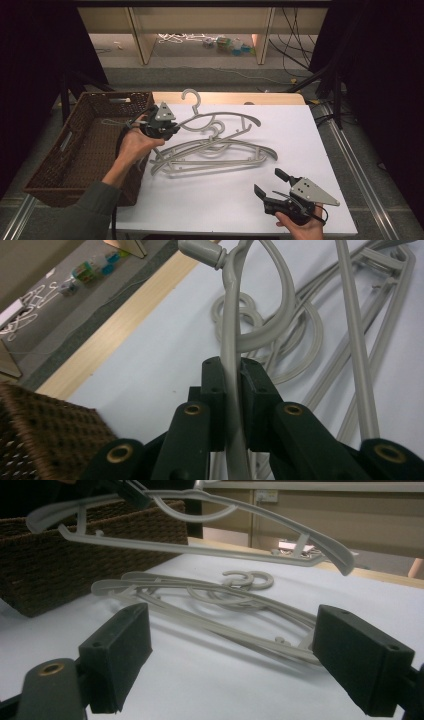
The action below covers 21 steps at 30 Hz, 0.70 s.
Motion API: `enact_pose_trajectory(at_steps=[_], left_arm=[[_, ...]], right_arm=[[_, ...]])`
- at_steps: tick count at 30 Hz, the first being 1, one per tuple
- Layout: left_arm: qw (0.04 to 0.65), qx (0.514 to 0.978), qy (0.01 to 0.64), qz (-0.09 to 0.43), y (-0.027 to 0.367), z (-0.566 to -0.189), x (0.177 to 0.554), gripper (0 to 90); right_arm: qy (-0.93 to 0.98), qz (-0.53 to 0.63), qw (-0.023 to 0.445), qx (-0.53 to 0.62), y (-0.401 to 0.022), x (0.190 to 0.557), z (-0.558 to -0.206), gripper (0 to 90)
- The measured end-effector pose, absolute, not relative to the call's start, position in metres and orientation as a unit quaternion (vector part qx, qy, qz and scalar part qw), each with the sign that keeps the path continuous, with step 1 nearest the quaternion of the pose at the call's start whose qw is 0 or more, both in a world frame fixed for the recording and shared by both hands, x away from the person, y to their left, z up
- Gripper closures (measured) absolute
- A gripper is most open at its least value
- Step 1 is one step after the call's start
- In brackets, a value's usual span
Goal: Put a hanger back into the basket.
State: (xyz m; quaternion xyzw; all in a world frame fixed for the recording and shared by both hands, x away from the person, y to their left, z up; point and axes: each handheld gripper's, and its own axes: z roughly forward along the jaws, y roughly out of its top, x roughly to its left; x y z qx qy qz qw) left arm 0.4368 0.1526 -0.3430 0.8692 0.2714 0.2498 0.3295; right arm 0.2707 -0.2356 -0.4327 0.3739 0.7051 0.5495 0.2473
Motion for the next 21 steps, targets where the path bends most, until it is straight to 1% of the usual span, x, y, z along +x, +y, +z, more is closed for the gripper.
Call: enact_pose_trajectory(at_steps=[5,9,10,11,16,20,21], left_arm=[[0.334,0.860,0.284,0.260,0.180,-0.318,0.435,82.0],[0.337,0.850,0.295,0.279,0.206,-0.296,0.431,82.0],[0.335,0.845,0.301,0.289,0.219,-0.287,0.429,82.0],[0.335,0.845,0.301,0.289,0.219,-0.287,0.429,82.0],[0.330,0.835,0.317,0.306,0.247,-0.276,0.423,82.0],[0.333,0.829,0.326,0.310,0.271,-0.276,0.420,82.0],[0.333,0.829,0.326,0.310,0.271,-0.276,0.420,82.0]], right_arm=[[0.699,0.560,0.248,0.369,-0.235,0.272,-0.434,16.8],[0.702,0.556,0.245,0.372,-0.235,0.272,-0.434,16.8],[0.702,0.556,0.245,0.372,-0.235,0.272,-0.434,16.8],[0.702,0.556,0.245,0.372,-0.235,0.272,-0.434,16.8],[0.703,0.554,0.245,0.373,-0.235,0.272,-0.434,16.8],[0.702,0.553,0.249,0.373,-0.235,0.272,-0.434,16.8],[0.702,0.553,0.249,0.373,-0.235,0.272,-0.434,16.8]])
